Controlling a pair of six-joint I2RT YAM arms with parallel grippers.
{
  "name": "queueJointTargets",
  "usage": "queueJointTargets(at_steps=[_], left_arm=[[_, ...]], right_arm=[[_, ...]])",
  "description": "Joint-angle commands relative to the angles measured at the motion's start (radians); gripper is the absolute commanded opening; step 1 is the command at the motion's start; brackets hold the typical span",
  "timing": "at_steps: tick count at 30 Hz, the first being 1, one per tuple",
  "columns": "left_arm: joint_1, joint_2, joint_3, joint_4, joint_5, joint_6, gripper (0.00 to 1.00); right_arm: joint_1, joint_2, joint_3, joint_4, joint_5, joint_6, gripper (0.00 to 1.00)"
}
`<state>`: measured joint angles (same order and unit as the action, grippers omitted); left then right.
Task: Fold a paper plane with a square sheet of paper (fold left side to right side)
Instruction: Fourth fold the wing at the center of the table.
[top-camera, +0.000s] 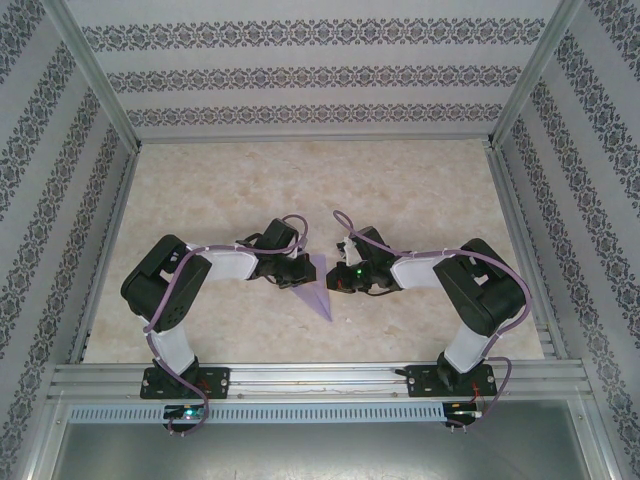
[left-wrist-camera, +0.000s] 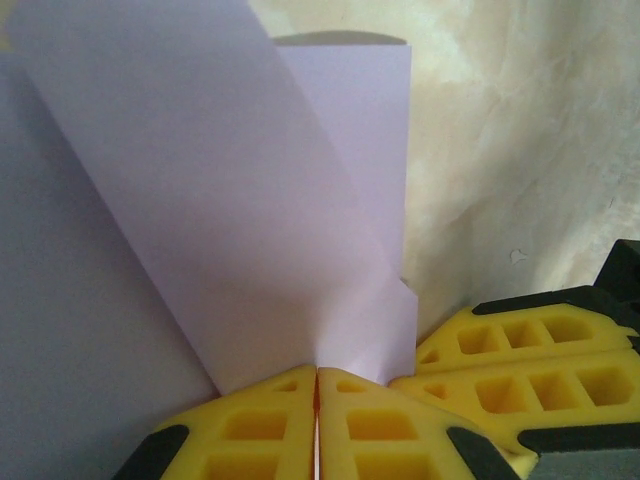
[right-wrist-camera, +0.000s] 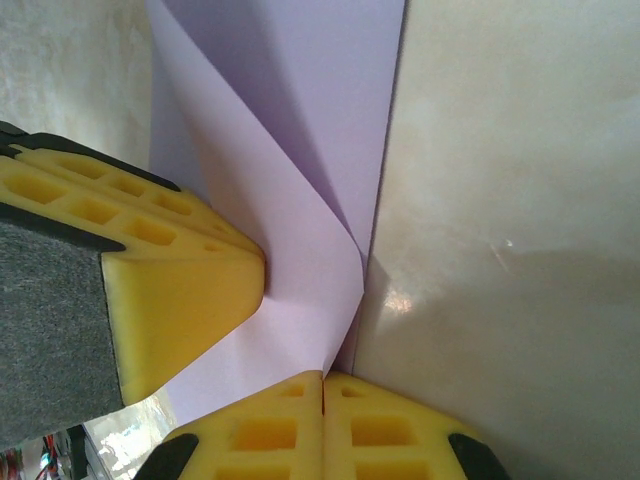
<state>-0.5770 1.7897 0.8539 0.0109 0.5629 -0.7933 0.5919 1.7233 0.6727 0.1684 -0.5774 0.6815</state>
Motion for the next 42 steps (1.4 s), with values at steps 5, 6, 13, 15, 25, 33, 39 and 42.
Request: queueJointTargets(at_steps=[5, 6, 13, 15, 25, 33, 39, 42], left_arm=[[-0.009, 0.010, -0.032, -0.031, -0.045, 0.009, 0.09], [-0.009, 0.010, -0.033, -0.033, -0.046, 0.009, 0.09], [-0.008, 0.017, -0.039, -0.034, -0.053, 0.009, 0.08], [-0.008, 0.017, -0.038, -0.037, -0.055, 0.011, 0.08], [-0.008, 0.025, -0.047, -0.045, -0.075, 0.016, 0.07], [-0.008, 0.027, -0.053, -0.031, -0.071, 0.009, 0.07], [-0.007, 0.023, -0.051, -0.032, -0.074, 0.005, 0.07], [-0.007, 0.022, -0.048, -0.034, -0.074, 0.008, 0.06]], right_arm=[[0.023, 0.088, -0.028, -0.084, 0.146, -0.036, 0.00], [0.023, 0.088, -0.027, -0.084, 0.145, -0.036, 0.00], [0.023, 0.084, -0.019, -0.065, 0.122, -0.028, 0.00], [0.023, 0.081, -0.015, -0.057, 0.110, -0.024, 0.00], [0.013, 0.013, 0.007, -0.019, 0.058, -0.009, 0.09], [-0.013, -0.042, -0.008, 0.056, -0.007, 0.027, 0.25], [-0.047, -0.134, -0.041, 0.023, 0.010, 0.024, 0.38], [-0.052, -0.205, -0.061, -0.030, 0.039, 0.006, 0.43]])
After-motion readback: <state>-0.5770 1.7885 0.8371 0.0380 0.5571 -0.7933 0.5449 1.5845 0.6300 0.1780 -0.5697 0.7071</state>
